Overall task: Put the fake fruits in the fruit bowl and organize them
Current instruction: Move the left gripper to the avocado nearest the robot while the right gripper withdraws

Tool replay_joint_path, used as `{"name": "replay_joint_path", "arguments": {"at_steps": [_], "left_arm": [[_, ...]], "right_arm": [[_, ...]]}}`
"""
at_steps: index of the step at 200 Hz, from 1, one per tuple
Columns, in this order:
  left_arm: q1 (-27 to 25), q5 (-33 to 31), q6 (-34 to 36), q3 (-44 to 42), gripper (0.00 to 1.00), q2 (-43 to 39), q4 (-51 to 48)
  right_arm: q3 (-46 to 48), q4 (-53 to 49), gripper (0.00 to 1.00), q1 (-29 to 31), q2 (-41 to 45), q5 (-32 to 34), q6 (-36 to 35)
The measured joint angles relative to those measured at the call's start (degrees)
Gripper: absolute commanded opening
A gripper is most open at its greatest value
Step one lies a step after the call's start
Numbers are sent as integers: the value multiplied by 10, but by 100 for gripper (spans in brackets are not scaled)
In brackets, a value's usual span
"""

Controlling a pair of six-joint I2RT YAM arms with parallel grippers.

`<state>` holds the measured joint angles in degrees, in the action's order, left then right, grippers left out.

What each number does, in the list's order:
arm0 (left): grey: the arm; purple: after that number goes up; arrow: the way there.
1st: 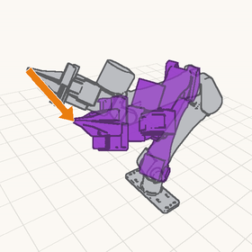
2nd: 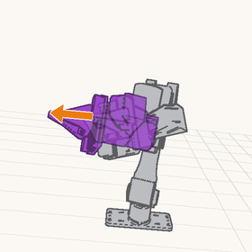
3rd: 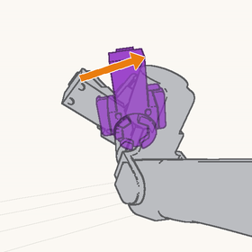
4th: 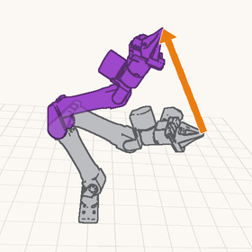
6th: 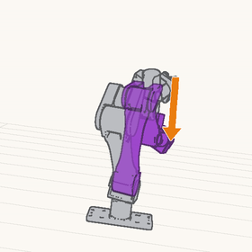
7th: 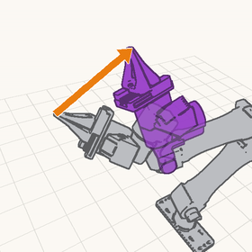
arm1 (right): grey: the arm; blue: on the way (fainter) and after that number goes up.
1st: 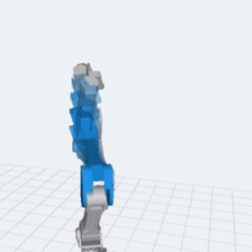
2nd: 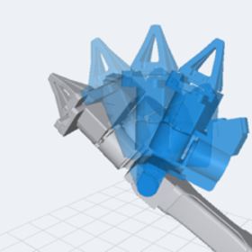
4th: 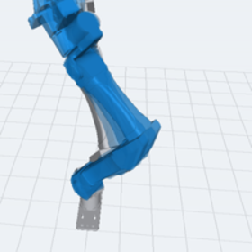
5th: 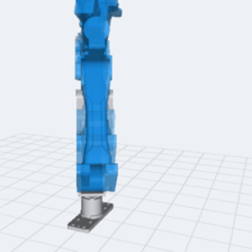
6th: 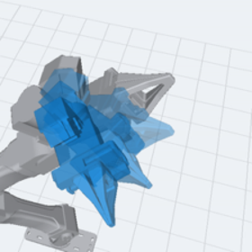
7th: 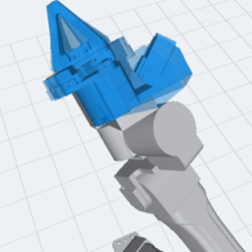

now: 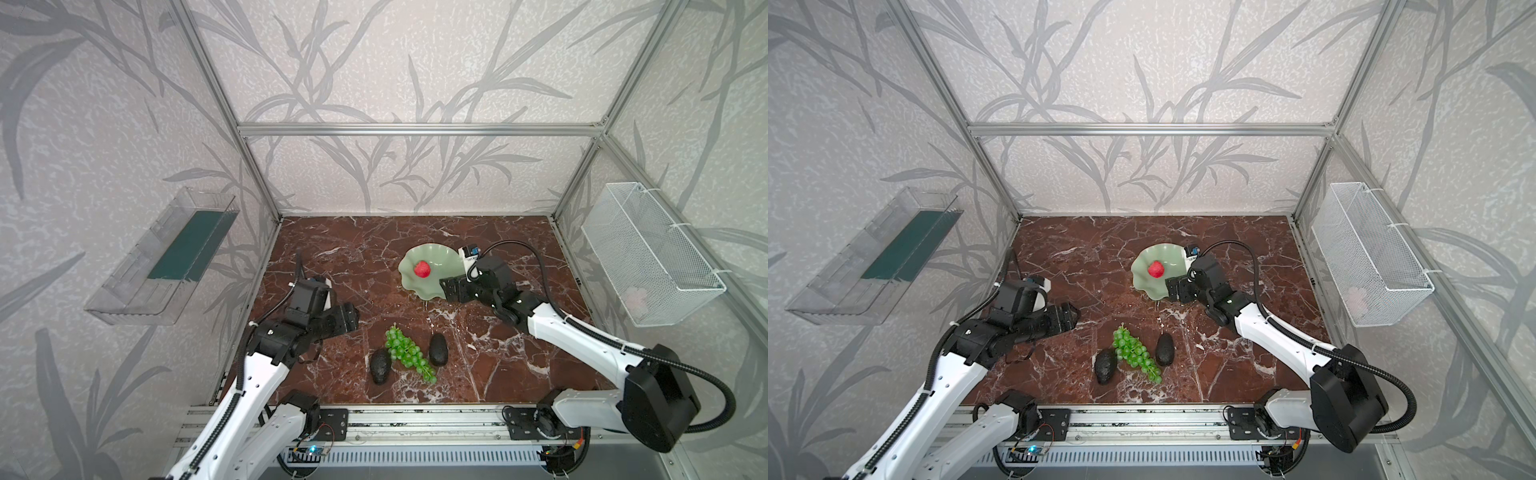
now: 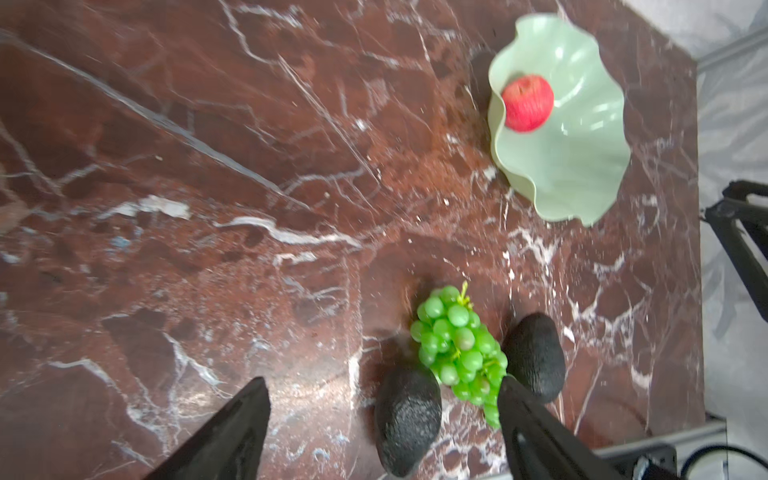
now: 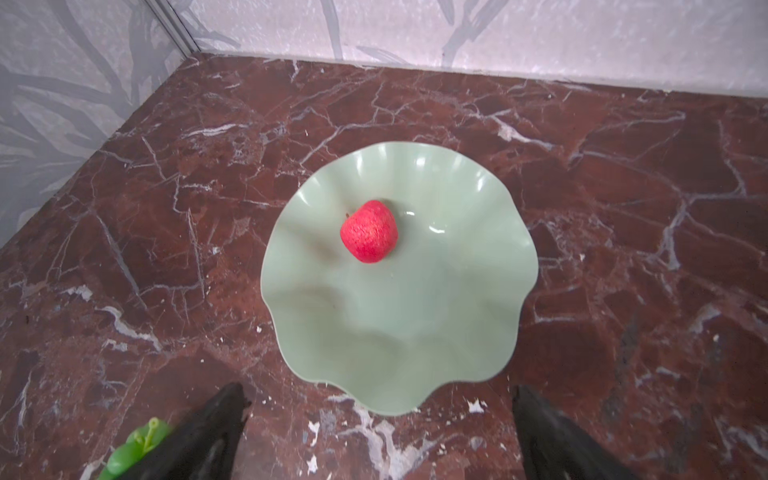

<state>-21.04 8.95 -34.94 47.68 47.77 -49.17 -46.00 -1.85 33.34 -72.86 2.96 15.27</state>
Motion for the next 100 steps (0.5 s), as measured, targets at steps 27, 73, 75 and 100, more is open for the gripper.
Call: {"name": "replay_joint_path", "arguments": {"at_steps": [27, 73, 75, 100], "left_arm": [[-75, -16, -35, -30, 85, 38, 10], [-173, -38, -82, -60, 85, 73, 27], [-176, -38, -84, -61, 85, 75, 28], [-224, -47, -109, -76, 85, 91, 49]], "right_arm": [[26, -4, 99, 0, 53, 6, 4], [57, -17, 99, 0, 115, 26, 12], [58, -18, 99, 0, 115, 27, 12], [69, -26, 99, 0, 122, 33, 16]]}}
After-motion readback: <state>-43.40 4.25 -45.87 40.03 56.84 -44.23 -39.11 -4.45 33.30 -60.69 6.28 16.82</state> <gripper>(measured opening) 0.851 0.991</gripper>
